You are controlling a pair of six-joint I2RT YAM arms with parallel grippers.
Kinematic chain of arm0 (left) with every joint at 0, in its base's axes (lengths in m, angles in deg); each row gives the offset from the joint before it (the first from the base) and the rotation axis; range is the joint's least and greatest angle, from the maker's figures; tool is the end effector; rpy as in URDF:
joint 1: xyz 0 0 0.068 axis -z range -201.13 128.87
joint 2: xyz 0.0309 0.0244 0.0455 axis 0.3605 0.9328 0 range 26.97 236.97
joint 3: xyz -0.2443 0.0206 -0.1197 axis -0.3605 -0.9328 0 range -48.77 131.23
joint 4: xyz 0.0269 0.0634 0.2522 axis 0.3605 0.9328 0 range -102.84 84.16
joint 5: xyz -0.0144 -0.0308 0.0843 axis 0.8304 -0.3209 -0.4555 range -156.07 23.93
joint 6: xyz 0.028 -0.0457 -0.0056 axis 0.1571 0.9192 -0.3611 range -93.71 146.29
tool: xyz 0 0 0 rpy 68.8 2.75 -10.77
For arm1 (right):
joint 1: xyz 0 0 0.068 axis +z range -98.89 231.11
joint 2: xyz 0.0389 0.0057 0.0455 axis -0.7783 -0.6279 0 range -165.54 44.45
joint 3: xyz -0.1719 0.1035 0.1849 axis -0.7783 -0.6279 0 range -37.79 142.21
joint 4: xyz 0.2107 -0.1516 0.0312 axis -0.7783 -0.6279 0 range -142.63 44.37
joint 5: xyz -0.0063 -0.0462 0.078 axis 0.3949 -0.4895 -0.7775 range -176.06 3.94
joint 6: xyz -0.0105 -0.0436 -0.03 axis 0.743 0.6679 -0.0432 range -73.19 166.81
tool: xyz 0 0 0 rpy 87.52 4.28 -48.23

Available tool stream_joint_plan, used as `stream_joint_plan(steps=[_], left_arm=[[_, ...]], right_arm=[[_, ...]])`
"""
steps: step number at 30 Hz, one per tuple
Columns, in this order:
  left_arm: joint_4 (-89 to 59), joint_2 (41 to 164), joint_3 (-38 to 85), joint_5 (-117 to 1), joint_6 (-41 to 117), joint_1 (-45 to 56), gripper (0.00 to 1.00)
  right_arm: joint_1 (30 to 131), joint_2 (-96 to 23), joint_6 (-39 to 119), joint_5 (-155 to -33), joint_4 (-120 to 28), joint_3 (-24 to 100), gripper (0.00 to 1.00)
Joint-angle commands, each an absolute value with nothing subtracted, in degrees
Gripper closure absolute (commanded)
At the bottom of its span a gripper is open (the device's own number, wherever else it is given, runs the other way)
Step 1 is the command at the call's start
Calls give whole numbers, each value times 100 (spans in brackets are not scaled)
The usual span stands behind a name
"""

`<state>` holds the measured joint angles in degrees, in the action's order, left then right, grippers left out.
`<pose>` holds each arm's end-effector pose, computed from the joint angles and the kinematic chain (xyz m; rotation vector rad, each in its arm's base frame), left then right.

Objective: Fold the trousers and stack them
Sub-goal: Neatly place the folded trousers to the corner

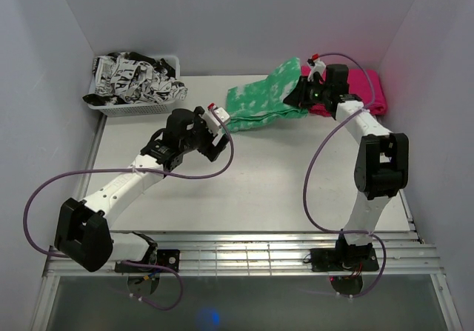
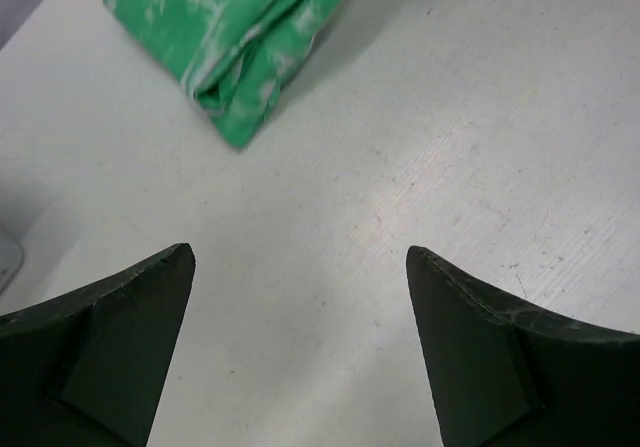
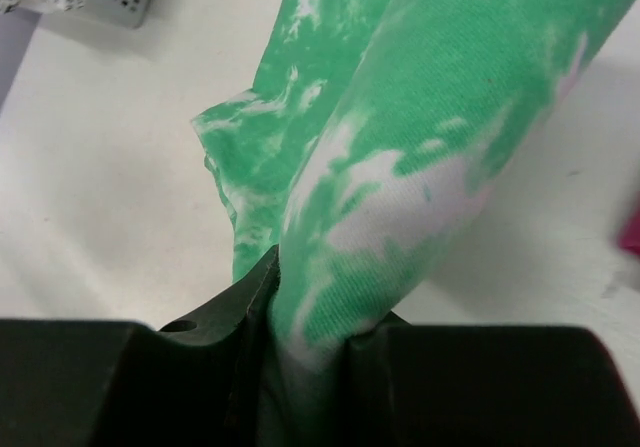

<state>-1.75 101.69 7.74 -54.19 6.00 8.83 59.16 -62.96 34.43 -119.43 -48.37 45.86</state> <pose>0.2535 -0.1546 0.2953 0.9987 1.8310 -0.3185 0.4331 0.0810 0.2754 -0.2968 2.0242 0.8140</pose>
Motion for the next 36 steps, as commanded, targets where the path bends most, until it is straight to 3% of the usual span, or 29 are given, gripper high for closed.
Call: stream_joint_plan(steps=[1, 17, 36], left_arm=[[-1, 9966, 555, -5535, 871, 779, 2], [17, 9940, 406, -5332, 898, 752, 2], [131, 9983, 361, -5192, 950, 752, 2]], right_arm=[[5481, -6583, 4766, -11946, -5334, 5605, 92], [4724, -7815, 6974, -11832, -6742, 9016, 92], [3942, -7552, 7660, -12404, -7542, 9334, 92]])
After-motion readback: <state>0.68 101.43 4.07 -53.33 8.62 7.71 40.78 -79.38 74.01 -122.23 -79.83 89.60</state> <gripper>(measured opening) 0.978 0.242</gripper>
